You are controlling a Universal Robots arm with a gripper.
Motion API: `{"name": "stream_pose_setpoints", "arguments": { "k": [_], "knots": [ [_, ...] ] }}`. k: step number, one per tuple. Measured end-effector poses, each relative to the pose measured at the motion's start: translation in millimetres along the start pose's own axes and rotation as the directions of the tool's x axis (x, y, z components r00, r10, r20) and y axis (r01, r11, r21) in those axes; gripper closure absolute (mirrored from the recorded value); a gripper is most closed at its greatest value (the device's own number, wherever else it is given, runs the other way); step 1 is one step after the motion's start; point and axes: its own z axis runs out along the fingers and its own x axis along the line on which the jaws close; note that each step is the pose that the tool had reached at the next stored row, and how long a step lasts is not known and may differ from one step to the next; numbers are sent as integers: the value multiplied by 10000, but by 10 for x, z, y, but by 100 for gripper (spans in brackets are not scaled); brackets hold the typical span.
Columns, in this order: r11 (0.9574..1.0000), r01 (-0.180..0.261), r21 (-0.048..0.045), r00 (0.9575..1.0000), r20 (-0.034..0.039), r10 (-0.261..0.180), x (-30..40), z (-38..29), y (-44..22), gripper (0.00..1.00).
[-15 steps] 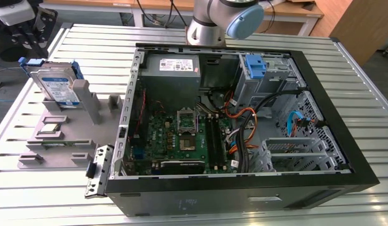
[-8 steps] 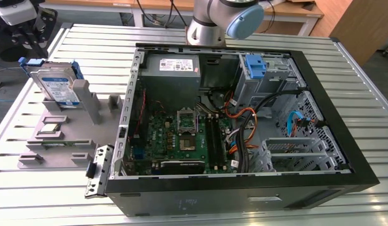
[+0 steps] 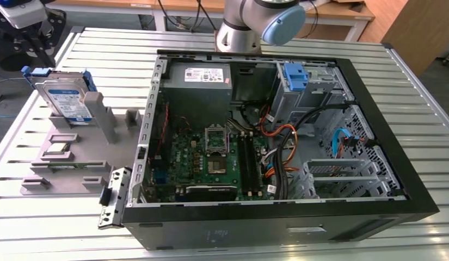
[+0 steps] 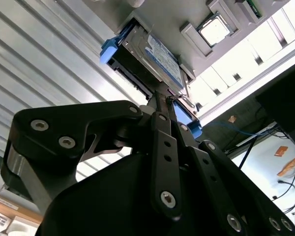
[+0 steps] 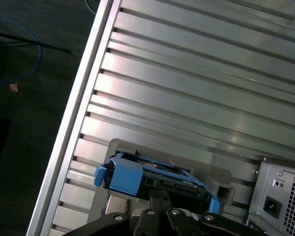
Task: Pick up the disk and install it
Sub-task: 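Pick up the disk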
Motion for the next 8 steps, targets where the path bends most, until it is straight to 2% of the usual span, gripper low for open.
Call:
{"name": "stream_pose_setpoints", "arguments": {
  "k": [6, 8],
  "knots": [
    [9987, 505, -21, 9987, -31, -505, 0, 0, 0, 90],
    [9986, 534, -22, 9986, -34, -534, 0, 0, 0, 90]
  ]
}}
